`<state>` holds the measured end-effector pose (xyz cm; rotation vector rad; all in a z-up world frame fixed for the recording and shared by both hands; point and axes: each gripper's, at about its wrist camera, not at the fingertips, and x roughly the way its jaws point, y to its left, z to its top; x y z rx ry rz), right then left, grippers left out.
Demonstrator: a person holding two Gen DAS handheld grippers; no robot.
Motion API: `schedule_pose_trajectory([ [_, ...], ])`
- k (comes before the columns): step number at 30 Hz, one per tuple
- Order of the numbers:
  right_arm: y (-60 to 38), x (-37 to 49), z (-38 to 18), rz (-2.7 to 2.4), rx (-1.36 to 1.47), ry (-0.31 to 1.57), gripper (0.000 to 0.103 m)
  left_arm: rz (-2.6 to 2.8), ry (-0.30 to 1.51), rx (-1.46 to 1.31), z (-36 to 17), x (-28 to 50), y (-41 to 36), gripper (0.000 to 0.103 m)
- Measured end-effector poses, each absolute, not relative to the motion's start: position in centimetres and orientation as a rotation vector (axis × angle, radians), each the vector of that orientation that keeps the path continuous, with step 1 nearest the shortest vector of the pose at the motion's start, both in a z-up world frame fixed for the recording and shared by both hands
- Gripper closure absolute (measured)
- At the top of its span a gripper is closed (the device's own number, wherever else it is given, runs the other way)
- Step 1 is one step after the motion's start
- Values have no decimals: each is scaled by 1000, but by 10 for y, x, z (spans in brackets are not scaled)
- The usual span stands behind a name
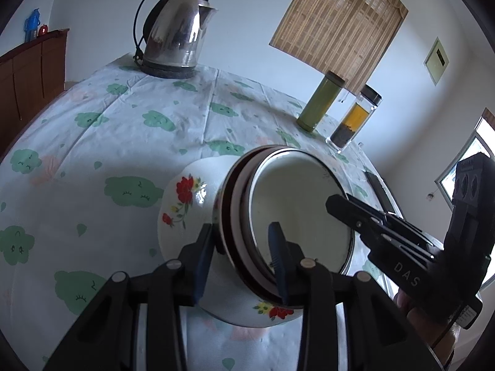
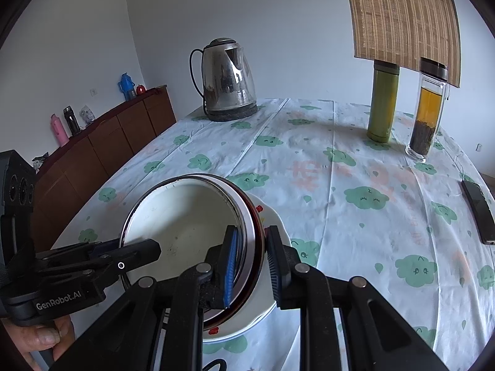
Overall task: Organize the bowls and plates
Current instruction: 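Lift the bowl stack with both grippers over the red-flower plates, then lower the bowl stack onto the red-flower plate with both grippers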
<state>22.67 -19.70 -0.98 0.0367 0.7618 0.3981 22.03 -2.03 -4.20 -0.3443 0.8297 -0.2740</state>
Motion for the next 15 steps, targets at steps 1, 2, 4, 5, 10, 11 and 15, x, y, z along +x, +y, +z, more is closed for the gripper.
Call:
schedule_pose_trajectory([
  [1, -197, 228, -11, 398, 36, 763, 82, -274, 830, -345, -42, 220, -20, 69],
  [2, -197, 229, -11, 397, 36, 765, 82, -274, 830, -345, -42, 221, -21, 69],
  [4, -197, 231, -12, 396, 35, 769, 82, -274, 830, -344, -42, 221, -20, 69],
  [5, -197, 232, -13, 395, 34, 770, 82, -273, 829, -343, -42, 222, -21, 69],
  [10, -197, 233, -13, 392, 41, 767, 82, -273, 810, -333, -41, 224, -21, 69],
  [11, -197, 233, -13, 390, 41, 762, 82, -272, 801, -326, -41, 224, -22, 69],
  [15, -198, 234, -15, 384, 44, 748, 82, -274, 770, -309, -41, 225, -23, 69],
])
